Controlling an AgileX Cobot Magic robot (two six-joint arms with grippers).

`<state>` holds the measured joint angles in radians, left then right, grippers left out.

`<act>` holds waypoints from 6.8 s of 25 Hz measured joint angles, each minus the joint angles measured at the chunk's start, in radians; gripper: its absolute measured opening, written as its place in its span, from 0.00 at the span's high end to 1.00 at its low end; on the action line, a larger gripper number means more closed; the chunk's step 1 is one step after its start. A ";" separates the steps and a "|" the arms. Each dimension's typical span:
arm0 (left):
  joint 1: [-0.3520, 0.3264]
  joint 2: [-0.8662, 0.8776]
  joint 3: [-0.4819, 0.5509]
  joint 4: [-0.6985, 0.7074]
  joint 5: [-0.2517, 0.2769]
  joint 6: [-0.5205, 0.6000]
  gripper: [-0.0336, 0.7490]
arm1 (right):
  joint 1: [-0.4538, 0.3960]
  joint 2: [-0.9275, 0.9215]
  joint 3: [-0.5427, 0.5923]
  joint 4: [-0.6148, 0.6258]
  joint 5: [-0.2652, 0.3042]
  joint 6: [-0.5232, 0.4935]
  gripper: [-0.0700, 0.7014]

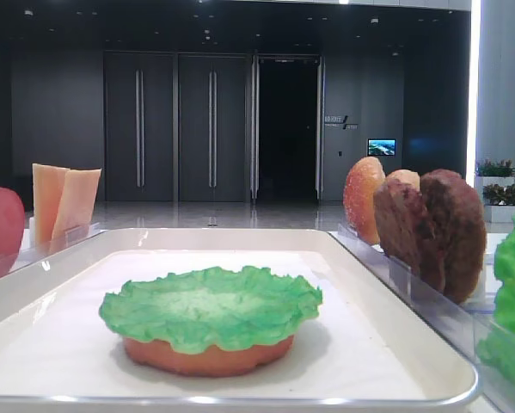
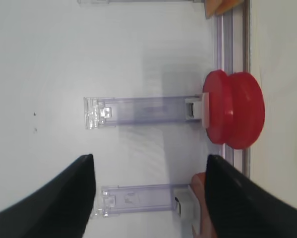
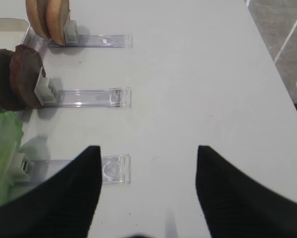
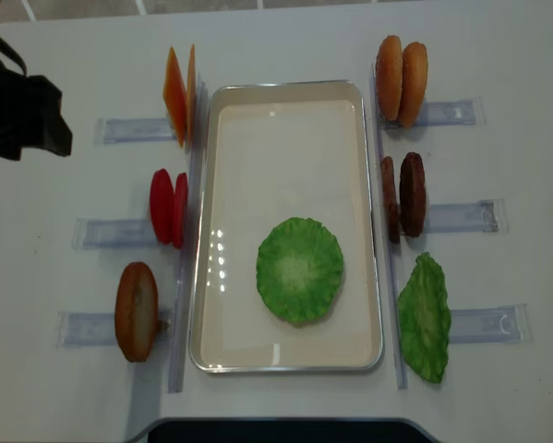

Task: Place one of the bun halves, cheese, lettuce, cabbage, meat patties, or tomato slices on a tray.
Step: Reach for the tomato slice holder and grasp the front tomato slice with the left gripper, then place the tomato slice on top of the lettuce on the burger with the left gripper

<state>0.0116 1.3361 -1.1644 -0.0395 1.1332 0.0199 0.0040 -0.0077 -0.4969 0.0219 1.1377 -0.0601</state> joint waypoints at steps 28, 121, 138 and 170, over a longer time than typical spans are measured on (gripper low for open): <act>-0.103 0.280 -0.132 0.006 -0.023 0.010 0.29 | 0.000 0.000 0.000 0.000 0.000 0.000 0.35; -0.425 0.439 -0.231 0.084 0.080 -0.303 0.88 | 0.000 0.000 0.000 0.000 0.000 0.000 0.37; -0.430 0.345 -0.231 -0.022 0.083 -0.313 0.88 | 0.000 0.000 0.000 0.000 0.000 0.000 0.37; -0.535 0.320 -0.087 -0.306 -0.133 -0.220 0.88 | 0.000 0.000 0.000 0.000 0.000 0.000 0.37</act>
<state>-0.5230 1.6562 -1.2512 -0.3451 1.0001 -0.1997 0.0040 -0.0077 -0.4969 0.0219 1.1377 -0.0601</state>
